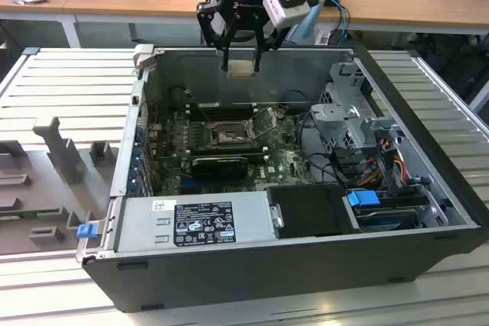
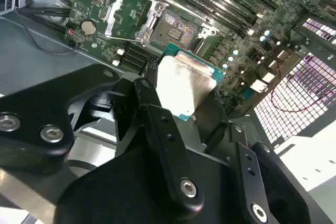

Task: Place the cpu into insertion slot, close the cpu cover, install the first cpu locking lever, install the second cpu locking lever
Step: 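Place the cpu into insertion slot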

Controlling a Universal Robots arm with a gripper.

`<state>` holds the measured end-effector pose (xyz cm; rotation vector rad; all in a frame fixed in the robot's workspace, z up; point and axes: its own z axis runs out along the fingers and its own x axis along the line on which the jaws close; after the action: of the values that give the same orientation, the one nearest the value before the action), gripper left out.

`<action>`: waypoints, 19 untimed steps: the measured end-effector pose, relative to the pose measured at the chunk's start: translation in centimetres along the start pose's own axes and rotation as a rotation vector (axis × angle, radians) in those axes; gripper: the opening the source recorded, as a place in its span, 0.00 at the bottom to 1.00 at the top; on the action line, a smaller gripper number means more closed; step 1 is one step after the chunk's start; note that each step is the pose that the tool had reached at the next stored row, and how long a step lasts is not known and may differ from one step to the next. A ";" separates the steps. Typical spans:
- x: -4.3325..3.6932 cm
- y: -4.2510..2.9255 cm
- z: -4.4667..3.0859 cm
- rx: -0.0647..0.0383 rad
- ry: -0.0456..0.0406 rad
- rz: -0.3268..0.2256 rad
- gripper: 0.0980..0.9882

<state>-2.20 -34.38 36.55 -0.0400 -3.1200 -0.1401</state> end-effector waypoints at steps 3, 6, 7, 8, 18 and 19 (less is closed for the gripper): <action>0.00 0.00 0.00 0.000 -0.0011 0.013 0.48; 0.00 0.00 0.00 -0.001 -0.0035 0.039 0.48; 0.00 0.00 0.00 -0.001 -0.0051 0.057 0.48; 0.00 0.00 0.00 -0.001 -0.0063 0.071 0.48; 0.00 0.00 0.05 -0.002 -0.0121 0.136 0.48; 0.00 -0.01 0.06 -0.003 -0.0125 0.141 0.48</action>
<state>-2.20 -34.38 36.50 -0.2611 -3.1156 -0.1417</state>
